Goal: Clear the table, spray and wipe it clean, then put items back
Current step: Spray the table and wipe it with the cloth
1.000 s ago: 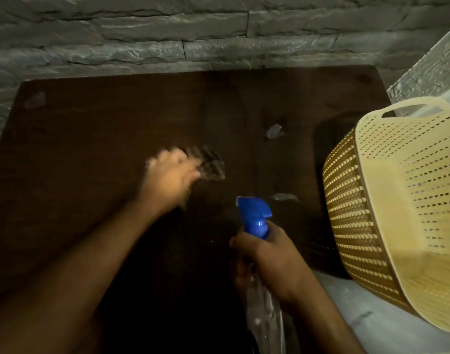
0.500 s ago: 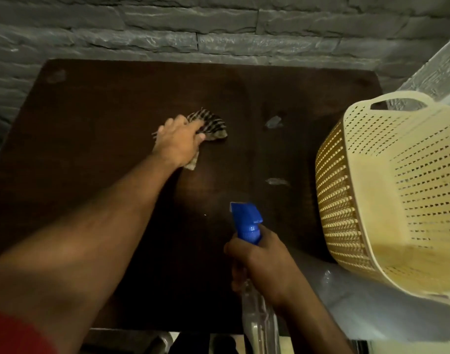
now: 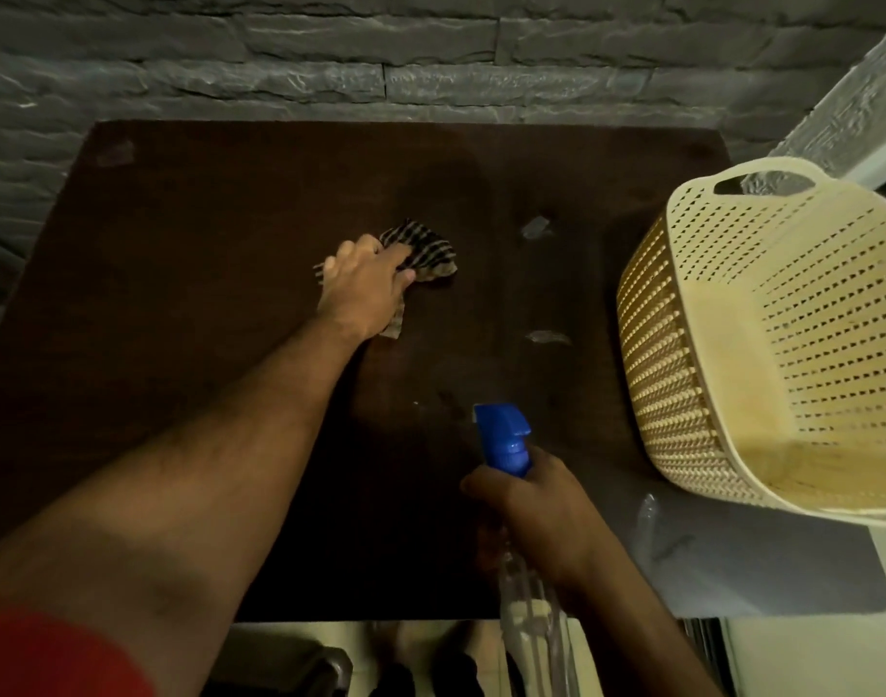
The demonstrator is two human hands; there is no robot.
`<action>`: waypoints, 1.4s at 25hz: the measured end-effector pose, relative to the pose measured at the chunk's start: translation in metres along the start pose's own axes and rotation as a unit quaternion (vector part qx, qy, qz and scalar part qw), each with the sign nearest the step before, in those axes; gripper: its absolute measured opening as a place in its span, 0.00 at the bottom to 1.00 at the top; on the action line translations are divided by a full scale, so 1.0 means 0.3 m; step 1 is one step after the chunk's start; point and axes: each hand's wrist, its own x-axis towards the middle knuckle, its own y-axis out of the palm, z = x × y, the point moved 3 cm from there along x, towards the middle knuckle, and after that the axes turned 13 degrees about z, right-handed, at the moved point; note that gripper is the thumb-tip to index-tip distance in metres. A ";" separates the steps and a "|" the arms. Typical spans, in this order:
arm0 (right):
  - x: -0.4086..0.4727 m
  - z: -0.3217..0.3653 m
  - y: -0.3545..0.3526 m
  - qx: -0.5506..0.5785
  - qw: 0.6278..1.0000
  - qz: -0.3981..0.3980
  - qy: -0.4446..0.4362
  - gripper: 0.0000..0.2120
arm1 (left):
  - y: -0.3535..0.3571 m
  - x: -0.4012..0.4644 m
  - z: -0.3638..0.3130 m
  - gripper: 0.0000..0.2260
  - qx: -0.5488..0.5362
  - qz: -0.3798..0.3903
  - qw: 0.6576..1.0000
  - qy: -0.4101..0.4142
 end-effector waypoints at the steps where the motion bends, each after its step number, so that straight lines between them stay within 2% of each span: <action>1: -0.004 0.001 0.016 0.012 1.000 -0.003 -0.010 0.09 | -0.009 -0.002 -0.009 0.15 -0.009 0.006 1.000 -0.007; 3: -0.010 0.001 0.045 0.034 0.999 -0.023 -0.031 0.08 | 0.010 -0.052 -0.085 0.16 -0.027 0.030 0.999 0.030; 5: -0.013 0.005 0.069 0.053 0.996 -0.043 -0.051 0.08 | 0.073 -0.192 -0.158 0.16 -0.017 0.063 0.989 0.129; 7: -0.016 0.000 0.073 0.054 0.995 -0.054 -0.067 0.08 | 0.131 -0.405 -0.117 0.17 0.018 0.070 0.969 0.238; 8: -0.019 -0.007 0.069 0.054 0.995 -0.056 -0.070 0.08 | 0.135 -0.459 -0.048 0.17 0.027 0.075 0.964 0.255; 9: -0.020 -0.016 0.063 0.051 0.995 -0.057 -0.068 0.08 | 0.123 -0.444 0.019 0.17 0.034 0.071 0.968 0.239; 11: -0.026 -0.038 0.060 0.042 0.995 -0.066 -0.058 0.09 | 0.077 -0.297 0.065 0.16 0.023 0.057 0.990 0.129; 13: -0.030 -0.052 0.078 0.052 0.994 -0.075 -0.057 0.08 | 0.026 -0.136 -0.022 0.16 -0.021 0.040 0.997 0.057; 15: -0.036 -0.056 0.091 0.056 0.993 -0.082 -0.068 0.06 | 0.047 -0.149 -0.168 0.17 -0.029 0.061 0.995 0.078; 16: -0.046 -0.057 0.098 0.054 0.993 -0.081 -0.071 0.06 | 0.077 -0.229 -0.202 0.17 -0.019 0.078 0.989 0.127; 17: -0.055 -0.059 0.101 0.055 0.993 -0.079 -0.074 0.06 | 0.114 -0.339 -0.190 0.17 -0.002 0.079 0.980 0.184; 19: -0.075 -0.063 0.095 0.065 0.993 -0.072 -0.074 0.08 | 0.135 -0.482 -0.074 0.17 0.016 0.078 0.972 0.221; 20: -0.080 -0.068 0.095 0.069 0.993 -0.067 -0.070 0.09 | 0.122 -0.459 -0.024 0.17 0.015 0.062 0.975 0.213; 23: -0.071 -0.103 0.093 0.068 0.994 -0.067 -0.059 0.09 | 0.064 -0.205 -0.012 0.17 -0.014 0.036 0.997 0.062; 25: -0.067 -0.128 0.094 0.063 0.995 -0.068 -0.048 0.09 | 0.053 -0.184 -0.114 0.17 -0.023 0.033 0.998 0.047; 26: -0.075 -0.138 0.097 0.059 0.995 -0.068 -0.043 0.09 | 0.091 -0.249 -0.157 0.17 -0.022 0.051 0.996 0.072; 28: -0.097 -0.144 0.105 0.052 0.996 -0.057 -0.035 0.08 | 0.170 -0.483 -0.168 0.17 0.008 0.087 0.979 0.184; 30: -0.115 -0.154 0.103 0.045 0.997 -0.048 -0.031 0.08 | 0.173 -0.616 -0.078 0.16 -0.002 0.077 0.973 0.219; 31: -0.116 -0.163 0.098 0.036 0.998 -0.044 -0.030 0.08 | 0.166 -0.572 -0.036 0.16 0.001 0.055 0.979 0.195; 33: -0.116 -0.183 0.087 0.026 0.999 -0.036 -0.019 0.09 | 0.123 -0.395 -0.005 0.16 -0.007 0.025 0.996 0.083; 35: -0.125 -0.188 0.077 0.031 0.999 -0.034 -0.012 0.09 | 0.085 -0.276 -0.080 0.17 -0.041 0.010 0.999 0.012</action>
